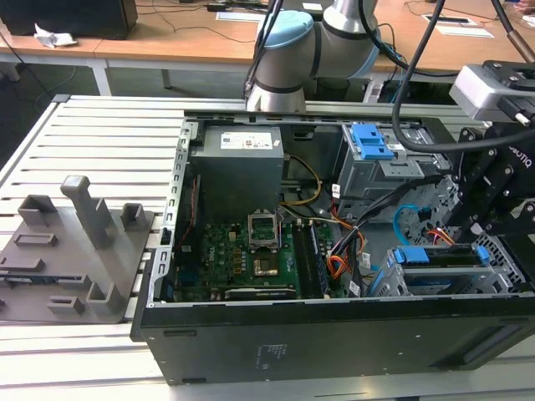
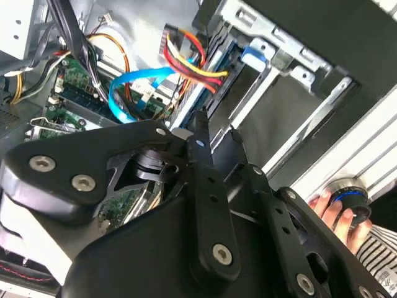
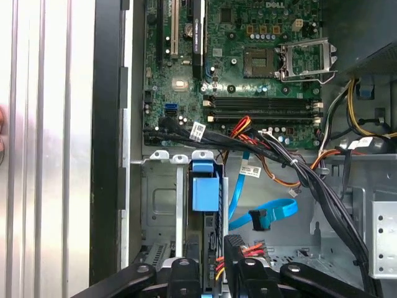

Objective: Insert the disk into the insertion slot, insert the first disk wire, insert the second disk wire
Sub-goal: 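Insert the second disk wire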

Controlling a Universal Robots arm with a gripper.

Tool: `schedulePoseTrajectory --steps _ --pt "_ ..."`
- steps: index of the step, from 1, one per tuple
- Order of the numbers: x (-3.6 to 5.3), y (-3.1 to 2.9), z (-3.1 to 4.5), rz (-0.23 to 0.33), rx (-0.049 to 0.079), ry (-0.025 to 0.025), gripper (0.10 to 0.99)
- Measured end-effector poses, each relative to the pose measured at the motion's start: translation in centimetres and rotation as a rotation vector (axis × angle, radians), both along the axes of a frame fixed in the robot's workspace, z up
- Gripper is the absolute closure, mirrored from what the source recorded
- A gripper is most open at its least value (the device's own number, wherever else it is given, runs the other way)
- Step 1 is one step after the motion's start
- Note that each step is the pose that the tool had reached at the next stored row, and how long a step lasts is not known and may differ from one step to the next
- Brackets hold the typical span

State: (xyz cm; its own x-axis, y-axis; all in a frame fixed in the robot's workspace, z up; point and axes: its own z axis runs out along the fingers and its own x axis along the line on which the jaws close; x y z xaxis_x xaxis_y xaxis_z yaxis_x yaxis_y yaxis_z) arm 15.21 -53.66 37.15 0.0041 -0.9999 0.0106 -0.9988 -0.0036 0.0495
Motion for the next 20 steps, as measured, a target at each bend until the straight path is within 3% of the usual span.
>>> schedulePoseTrajectory --steps 1,4,11,13,18,20 --pt "0.46 0.22 0.01 0.000 -0.001 0.0001 0.784" --pt "0.53 0.98 0.00 0.000 -0.002 0.0001 0.784" --pt "0.54 4.18 0.00 0.000 -0.004 0.0001 0.784" --pt "0.53 4.80 0.00 0.000 -0.004 0.0001 0.784" --pt "-0.40 4.86 -0.01 0.002 -0.004 -0.0002 0.784" --pt "-0.55 4.55 -0.02 0.003 -0.014 -0.0003 0.784"
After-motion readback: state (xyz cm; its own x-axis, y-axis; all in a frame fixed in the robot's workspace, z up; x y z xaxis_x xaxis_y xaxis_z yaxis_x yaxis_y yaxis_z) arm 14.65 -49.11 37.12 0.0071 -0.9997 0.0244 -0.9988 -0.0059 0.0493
